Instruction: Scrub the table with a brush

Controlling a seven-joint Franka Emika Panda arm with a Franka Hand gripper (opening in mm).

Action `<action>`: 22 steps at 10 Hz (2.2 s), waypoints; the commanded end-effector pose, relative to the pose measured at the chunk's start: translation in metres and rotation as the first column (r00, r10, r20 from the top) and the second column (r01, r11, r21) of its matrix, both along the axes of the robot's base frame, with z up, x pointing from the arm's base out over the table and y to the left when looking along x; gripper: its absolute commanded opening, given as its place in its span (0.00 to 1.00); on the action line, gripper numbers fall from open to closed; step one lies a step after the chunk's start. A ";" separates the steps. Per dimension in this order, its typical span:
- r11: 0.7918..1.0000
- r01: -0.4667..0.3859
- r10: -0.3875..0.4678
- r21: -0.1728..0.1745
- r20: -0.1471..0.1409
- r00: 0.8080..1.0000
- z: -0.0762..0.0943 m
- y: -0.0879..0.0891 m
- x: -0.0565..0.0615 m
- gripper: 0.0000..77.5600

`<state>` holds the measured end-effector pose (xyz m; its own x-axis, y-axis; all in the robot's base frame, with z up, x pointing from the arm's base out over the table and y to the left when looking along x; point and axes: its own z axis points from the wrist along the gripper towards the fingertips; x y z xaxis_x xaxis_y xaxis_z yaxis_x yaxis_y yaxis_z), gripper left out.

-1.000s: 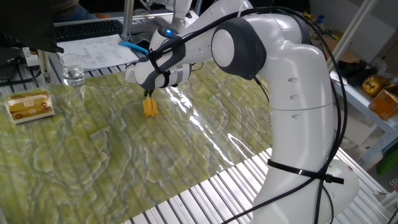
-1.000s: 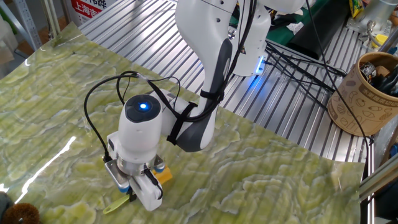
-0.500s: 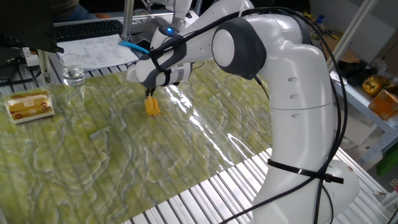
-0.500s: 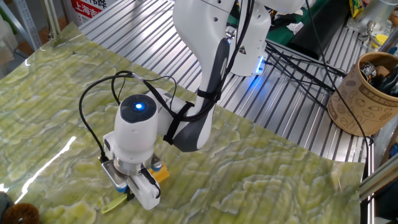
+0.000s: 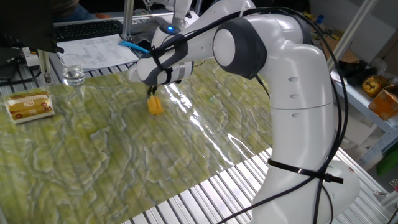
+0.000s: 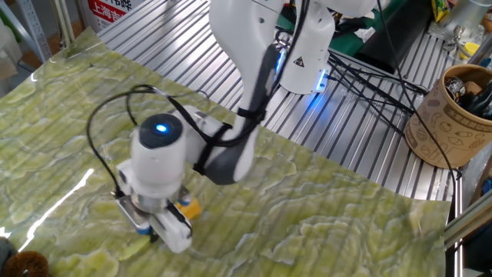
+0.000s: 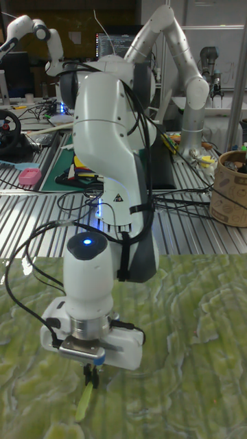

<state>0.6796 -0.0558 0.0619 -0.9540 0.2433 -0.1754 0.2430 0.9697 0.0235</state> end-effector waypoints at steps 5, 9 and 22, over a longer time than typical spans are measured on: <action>0.959 -0.249 0.241 -0.138 -0.072 0.968 0.029 -0.095 0.002 0.02; 0.942 -0.248 0.240 -0.227 -0.062 0.969 0.025 -0.096 0.002 0.02; 0.989 0.088 -0.083 -0.115 0.051 0.995 -0.007 0.011 -0.018 0.02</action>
<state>0.6695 -0.0675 0.0584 -0.9453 0.2186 -0.2422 0.2549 0.9583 -0.1296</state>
